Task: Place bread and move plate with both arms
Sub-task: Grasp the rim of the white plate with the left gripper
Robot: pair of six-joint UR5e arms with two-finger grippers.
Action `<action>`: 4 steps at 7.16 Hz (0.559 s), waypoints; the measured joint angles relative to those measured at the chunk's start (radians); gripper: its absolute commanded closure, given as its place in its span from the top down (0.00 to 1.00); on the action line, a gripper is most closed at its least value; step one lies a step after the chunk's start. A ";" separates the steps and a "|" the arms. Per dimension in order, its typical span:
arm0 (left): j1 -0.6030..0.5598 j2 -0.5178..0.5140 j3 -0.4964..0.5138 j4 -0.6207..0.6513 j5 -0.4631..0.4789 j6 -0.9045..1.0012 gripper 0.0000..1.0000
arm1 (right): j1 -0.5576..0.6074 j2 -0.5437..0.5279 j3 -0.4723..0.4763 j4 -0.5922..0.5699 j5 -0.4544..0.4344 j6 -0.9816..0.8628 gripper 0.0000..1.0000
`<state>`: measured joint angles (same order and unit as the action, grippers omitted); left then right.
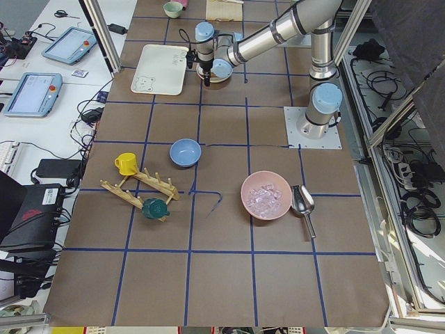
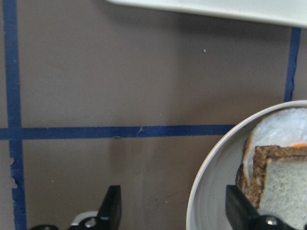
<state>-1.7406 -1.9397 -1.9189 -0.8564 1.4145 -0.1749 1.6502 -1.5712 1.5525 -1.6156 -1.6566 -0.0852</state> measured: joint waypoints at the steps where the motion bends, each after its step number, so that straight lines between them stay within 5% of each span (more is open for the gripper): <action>1: -0.007 -0.006 -0.001 0.001 -0.001 0.000 0.67 | -0.001 0.000 0.000 -0.001 -0.003 0.026 1.00; 3: -0.011 -0.010 -0.014 0.001 -0.002 0.004 0.63 | -0.002 0.001 0.000 -0.003 -0.005 0.058 1.00; 4: -0.012 -0.011 -0.021 0.001 -0.002 0.005 0.52 | -0.003 0.002 0.001 -0.003 -0.005 0.061 1.00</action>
<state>-1.7522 -1.9504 -1.9395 -0.8558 1.4124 -0.1702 1.6476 -1.5695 1.5533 -1.6189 -1.6613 -0.0239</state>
